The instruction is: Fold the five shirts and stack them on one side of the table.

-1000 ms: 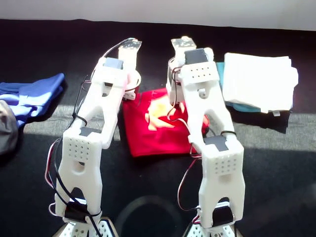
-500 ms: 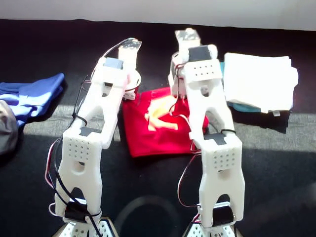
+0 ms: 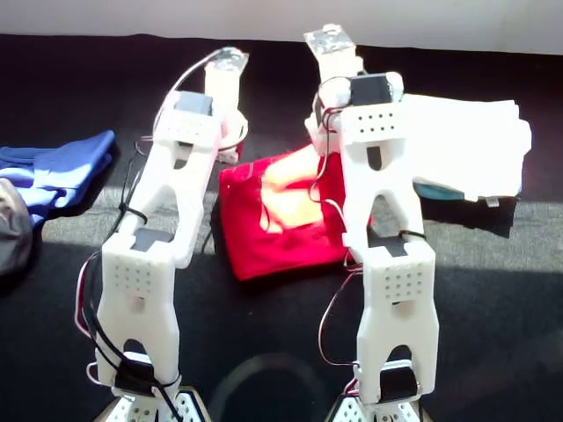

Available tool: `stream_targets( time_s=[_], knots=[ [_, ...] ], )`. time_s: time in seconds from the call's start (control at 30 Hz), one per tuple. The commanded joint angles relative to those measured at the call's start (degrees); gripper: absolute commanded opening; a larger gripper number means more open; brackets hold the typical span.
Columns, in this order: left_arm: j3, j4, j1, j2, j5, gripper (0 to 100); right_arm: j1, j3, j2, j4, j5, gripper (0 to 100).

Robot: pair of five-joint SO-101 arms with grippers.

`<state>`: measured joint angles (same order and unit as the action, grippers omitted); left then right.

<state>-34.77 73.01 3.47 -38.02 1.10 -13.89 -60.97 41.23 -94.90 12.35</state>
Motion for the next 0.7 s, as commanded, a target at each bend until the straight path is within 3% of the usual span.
stream_targets(
  time_s=[0.0,0.33,0.67],
  knots=[
    [-1.89,1.58,-1.89,6.81,0.0,1,2.42,-2.42,-0.4,3.82,0.88,0.6],
    [-1.45,7.12,-0.92,7.43,-2.02,1,3.91,-3.03,8.04,11.38,0.88,0.8],
    [8.31,4.75,4.09,7.43,-3.87,1,4.09,-3.03,10.68,17.54,0.88,0.9]
  ],
)
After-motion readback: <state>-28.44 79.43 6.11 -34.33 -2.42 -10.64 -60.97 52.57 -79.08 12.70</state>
